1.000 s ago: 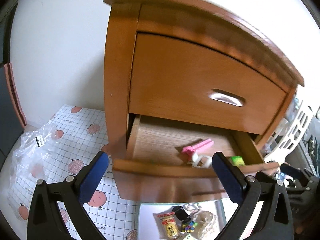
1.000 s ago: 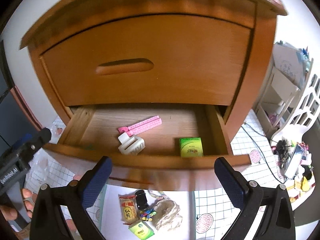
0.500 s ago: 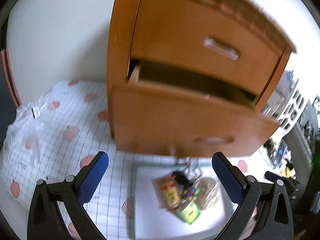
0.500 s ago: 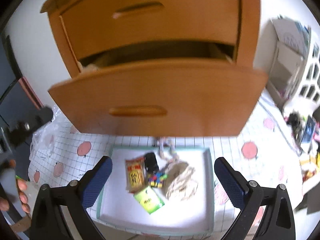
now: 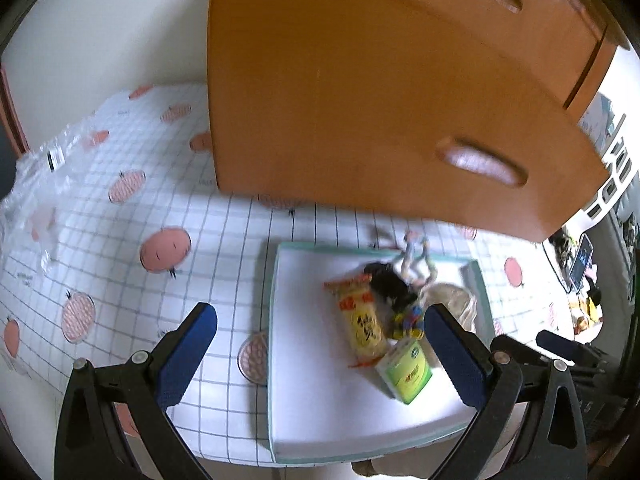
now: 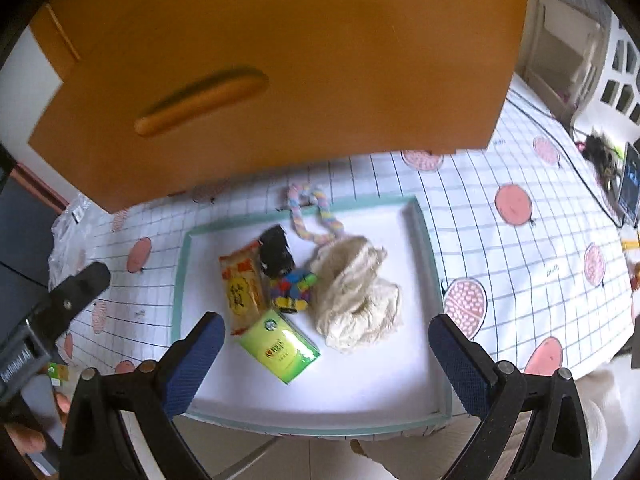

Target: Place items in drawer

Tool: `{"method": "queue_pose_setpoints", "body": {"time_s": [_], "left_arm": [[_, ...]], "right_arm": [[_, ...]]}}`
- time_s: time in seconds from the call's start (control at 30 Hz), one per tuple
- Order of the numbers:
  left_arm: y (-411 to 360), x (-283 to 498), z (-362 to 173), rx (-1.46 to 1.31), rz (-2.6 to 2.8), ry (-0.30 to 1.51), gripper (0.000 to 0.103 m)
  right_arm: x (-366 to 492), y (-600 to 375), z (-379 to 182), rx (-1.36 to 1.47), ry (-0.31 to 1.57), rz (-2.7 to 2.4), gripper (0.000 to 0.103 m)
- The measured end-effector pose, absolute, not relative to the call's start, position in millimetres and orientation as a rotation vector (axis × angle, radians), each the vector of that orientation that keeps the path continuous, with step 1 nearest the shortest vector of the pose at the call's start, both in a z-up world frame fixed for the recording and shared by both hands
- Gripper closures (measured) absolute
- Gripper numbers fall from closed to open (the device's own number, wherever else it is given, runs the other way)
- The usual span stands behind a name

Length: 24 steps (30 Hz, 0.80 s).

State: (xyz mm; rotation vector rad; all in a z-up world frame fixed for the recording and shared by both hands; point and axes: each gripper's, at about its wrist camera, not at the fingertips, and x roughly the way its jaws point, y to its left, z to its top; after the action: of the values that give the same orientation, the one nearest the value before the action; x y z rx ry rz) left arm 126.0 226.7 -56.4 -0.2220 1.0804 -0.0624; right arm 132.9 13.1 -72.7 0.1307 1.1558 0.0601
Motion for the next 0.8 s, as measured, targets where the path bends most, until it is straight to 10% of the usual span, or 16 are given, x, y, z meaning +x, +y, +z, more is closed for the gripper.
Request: {"method": "queue_pose_setpoints", "body": {"time_s": [0.8], "left_arm": [[184,122,-132,-0.253,-0.065,1.238,0.000]], "right_arm": [[165,-15,-137,0.219,1.179,0.101,0.011]]}}
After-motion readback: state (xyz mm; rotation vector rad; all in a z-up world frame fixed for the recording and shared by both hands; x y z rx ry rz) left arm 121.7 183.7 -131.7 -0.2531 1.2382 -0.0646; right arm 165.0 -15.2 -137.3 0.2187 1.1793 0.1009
